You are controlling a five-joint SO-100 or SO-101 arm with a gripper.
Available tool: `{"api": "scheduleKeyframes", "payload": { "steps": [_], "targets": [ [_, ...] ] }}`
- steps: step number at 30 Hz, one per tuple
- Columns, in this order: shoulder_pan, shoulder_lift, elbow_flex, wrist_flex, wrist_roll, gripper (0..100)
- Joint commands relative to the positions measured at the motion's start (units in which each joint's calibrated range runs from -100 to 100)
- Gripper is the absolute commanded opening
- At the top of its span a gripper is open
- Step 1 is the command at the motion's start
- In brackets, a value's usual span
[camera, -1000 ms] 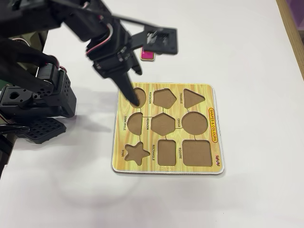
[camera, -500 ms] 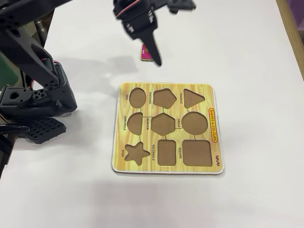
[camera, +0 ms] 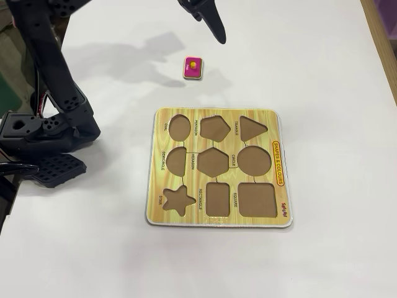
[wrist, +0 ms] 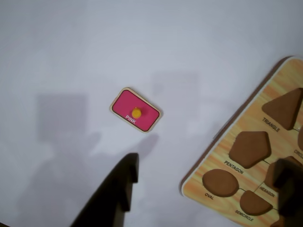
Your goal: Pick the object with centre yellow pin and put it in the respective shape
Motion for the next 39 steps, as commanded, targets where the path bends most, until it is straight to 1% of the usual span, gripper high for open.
{"api": "scheduleKeyframes", "payload": {
  "steps": [1,10,21,30,39],
  "targets": [
    [-1.40,2.54,-6.03,-0.66,-0.16,31],
    [-3.36,10.99,-7.19,-0.66,-0.16,31],
    [-7.95,19.36,-7.37,-0.83,-0.16,31],
    [-10.48,23.38,-7.37,-8.87,0.41,31],
    [-10.39,25.55,-6.65,-8.27,0.41,31]
  ]
}}
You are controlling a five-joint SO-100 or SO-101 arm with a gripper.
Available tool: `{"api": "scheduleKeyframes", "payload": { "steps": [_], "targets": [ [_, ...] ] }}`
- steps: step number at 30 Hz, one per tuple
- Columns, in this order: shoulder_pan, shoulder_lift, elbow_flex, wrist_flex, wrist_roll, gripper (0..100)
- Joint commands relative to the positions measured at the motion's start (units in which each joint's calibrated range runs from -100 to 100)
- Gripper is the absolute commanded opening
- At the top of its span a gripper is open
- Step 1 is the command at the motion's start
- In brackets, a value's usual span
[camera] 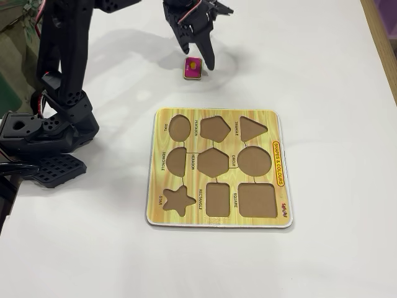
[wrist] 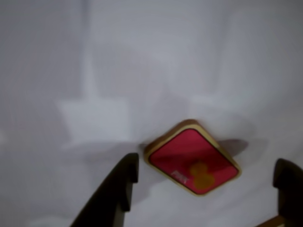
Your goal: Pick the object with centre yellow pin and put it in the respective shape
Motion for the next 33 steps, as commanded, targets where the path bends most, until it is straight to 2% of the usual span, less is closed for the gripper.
{"api": "scheduleKeyframes", "payload": {
  "steps": [1,7,20,33],
  "targets": [
    [0.19,-1.67,-1.53,0.22,0.15,31],
    [1.16,-1.92,-1.53,4.54,0.10,31],
    [5.46,-2.01,-1.53,3.76,0.20,31],
    [5.56,-1.34,-2.52,3.67,0.15,31]
  ]
}}
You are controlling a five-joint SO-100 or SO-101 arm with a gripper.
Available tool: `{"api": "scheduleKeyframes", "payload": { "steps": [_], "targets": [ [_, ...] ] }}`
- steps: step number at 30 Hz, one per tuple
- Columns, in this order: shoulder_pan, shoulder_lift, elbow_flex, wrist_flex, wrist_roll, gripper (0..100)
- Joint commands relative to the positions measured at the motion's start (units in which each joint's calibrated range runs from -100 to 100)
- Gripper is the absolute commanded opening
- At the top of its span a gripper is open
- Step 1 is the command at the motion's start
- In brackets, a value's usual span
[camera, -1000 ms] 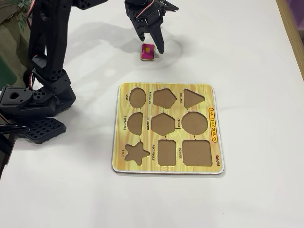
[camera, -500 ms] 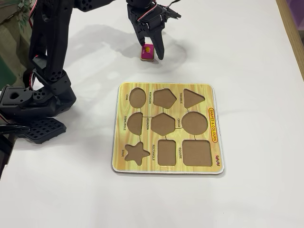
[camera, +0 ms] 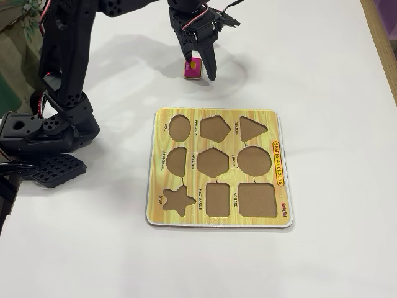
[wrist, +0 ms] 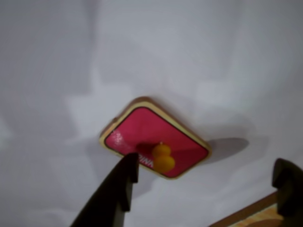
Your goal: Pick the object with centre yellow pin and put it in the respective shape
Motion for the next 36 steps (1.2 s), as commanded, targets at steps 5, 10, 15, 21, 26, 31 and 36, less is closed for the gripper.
{"api": "scheduleKeyframes", "payload": {
  "steps": [5,10,15,21,26,31,36],
  "targets": [
    [0.88,-1.25,-2.16,-0.35,0.15,31],
    [0.88,-1.25,-2.07,-0.35,0.15,23],
    [0.88,-1.25,-1.89,-0.35,0.15,17],
    [0.98,-1.17,-1.62,-0.35,0.15,16],
    [1.86,-1.17,-1.44,-0.35,0.20,16],
    [2.05,-1.17,-1.44,-0.35,0.20,16],
    [2.05,-1.09,-1.44,-0.35,0.20,12]
  ]
}}
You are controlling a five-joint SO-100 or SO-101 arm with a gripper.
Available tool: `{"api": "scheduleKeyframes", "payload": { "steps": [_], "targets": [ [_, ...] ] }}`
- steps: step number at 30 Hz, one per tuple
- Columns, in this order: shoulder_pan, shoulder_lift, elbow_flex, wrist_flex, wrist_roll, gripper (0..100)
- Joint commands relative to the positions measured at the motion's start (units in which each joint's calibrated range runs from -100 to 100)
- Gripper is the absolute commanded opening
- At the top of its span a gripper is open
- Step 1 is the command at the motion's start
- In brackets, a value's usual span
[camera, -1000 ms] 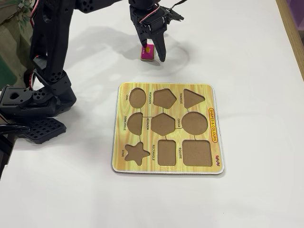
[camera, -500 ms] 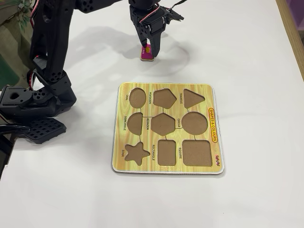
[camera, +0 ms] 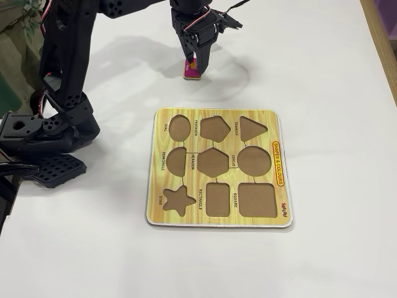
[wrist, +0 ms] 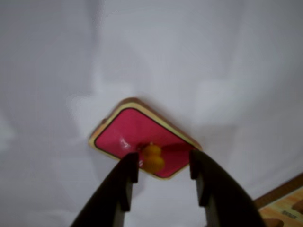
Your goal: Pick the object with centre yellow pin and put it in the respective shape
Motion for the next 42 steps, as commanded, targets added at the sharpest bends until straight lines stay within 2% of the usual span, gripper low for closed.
{"api": "scheduleKeyframes", "payload": {
  "steps": [1,23,31,42],
  "targets": [
    [1.02,-0.84,-1.44,-0.35,0.20,12],
    [0.93,0.75,-1.44,0.60,0.26,11],
    [0.93,0.75,-1.44,0.51,0.26,1],
    [2.39,0.08,-1.44,-0.35,0.20,1]
  ]
}}
